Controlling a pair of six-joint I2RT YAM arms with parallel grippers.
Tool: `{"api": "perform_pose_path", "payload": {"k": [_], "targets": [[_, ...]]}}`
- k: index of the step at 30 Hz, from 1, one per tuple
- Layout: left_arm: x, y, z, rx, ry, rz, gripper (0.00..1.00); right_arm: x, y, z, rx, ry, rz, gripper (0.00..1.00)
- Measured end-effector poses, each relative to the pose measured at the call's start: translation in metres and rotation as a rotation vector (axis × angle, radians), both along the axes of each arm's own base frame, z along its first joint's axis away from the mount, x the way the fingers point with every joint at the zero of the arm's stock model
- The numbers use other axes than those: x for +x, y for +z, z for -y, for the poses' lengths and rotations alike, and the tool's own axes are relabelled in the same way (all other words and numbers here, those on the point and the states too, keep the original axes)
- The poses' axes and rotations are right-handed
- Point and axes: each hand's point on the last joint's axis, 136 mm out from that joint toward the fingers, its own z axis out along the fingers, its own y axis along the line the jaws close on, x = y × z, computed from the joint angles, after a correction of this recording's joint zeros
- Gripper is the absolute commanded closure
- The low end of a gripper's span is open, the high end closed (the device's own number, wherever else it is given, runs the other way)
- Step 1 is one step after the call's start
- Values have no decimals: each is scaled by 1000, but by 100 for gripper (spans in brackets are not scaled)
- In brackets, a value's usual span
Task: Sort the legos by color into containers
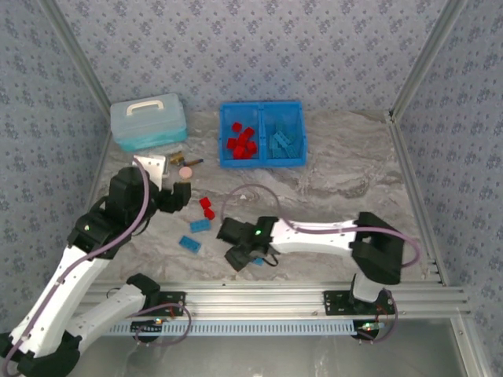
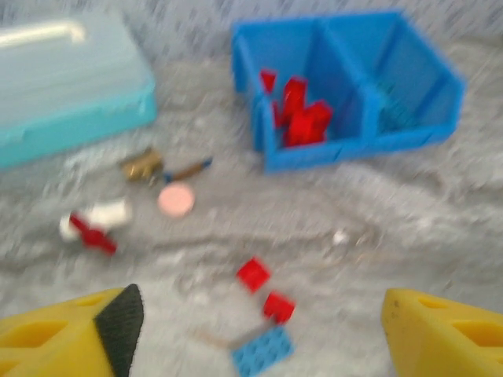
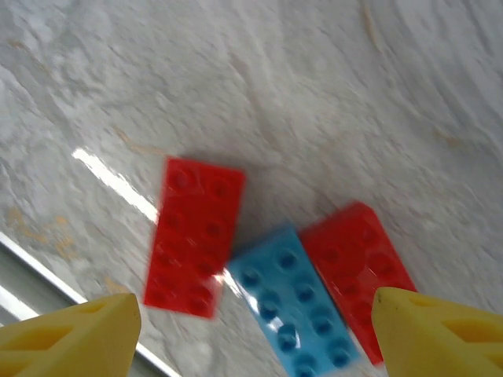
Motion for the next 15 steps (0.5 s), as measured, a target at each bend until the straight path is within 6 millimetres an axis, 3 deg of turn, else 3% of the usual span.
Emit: {"api": "perform_pose_path", "payload": {"k": [3, 7, 10, 13, 15], "targets": [[-15, -30, -13, 54, 18, -72, 1, 5, -3, -19, -10, 13, 22, 28], [-28, -57, -26, 81, 45, -111, 1, 11, -18, -23, -58, 24, 23, 35], [-33, -65, -29, 79, 55, -118, 1, 11, -35, -25, -102, 38, 7, 43], [-31, -66, -29, 75, 61, -117, 1, 7, -49, -25, -129, 46, -18, 58], [-30, -69, -29, 78, 65, -128, 1, 5, -47, -29, -119, 47, -21, 67]]}}
